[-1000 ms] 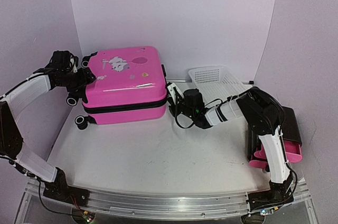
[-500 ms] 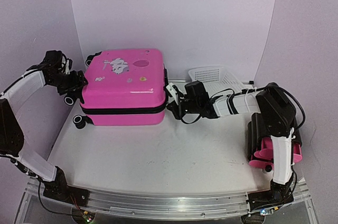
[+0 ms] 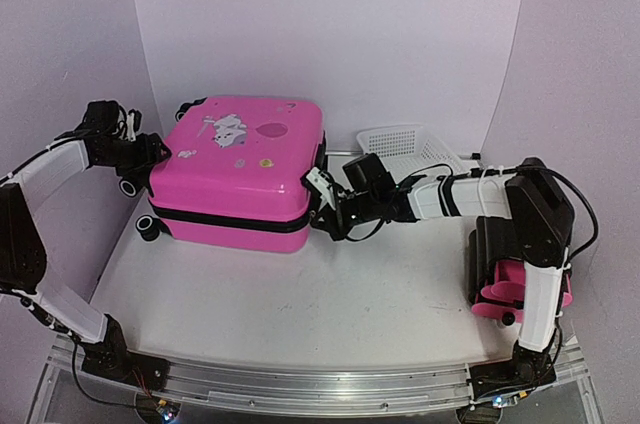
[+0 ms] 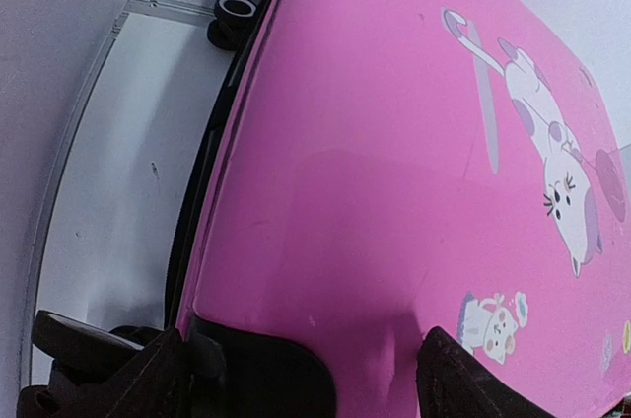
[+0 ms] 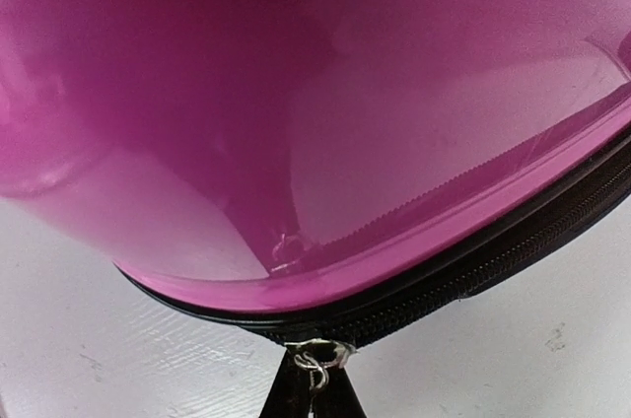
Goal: Open, take out, and arrange the luggage
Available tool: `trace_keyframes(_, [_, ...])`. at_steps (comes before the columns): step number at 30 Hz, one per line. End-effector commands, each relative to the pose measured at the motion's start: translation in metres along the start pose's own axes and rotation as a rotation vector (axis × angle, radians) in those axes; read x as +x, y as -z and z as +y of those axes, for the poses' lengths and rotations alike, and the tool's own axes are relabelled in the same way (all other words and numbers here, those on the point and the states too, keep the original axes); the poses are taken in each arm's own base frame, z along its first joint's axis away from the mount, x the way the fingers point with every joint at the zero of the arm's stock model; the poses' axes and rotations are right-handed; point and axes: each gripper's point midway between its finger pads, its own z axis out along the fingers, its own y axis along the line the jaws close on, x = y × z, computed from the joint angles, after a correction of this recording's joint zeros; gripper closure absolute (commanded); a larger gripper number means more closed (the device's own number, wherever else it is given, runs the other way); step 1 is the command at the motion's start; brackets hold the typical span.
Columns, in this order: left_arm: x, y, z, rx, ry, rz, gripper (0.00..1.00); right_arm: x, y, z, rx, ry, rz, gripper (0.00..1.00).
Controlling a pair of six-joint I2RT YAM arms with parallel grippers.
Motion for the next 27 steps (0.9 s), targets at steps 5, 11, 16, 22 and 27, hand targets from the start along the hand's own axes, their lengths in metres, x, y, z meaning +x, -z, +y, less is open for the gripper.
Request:
trace_keyframes(5, [0.088, 0.002, 0.002, -0.002, 0.118, 0.232, 0.22, -0.084, 0.011, 0.058, -0.068, -0.163, -0.236, 1.00])
trace_keyframes(11, [0.069, 0.063, -0.032, -0.007, -0.105, 0.018, 0.18, -0.064, 0.031, 0.015, -0.065, -0.235, -0.192, 1.00])
trace_keyframes(16, [0.083, 0.109, -0.083, 0.112, -0.265, -0.117, 0.23, -0.046, 0.035, 0.018, -0.106, -0.176, -0.079, 1.00])
trace_keyframes(22, [0.118, 0.123, -0.129, 0.290, -0.355, -0.090, 0.31, -0.041, 0.041, -0.005, -0.089, -0.202, -0.047, 1.00])
trace_keyframes(27, [0.103, 0.165, -0.156, 0.354, -0.492, -0.131, 0.23, -0.036, 0.045, -0.023, -0.077, -0.214, -0.026, 1.00])
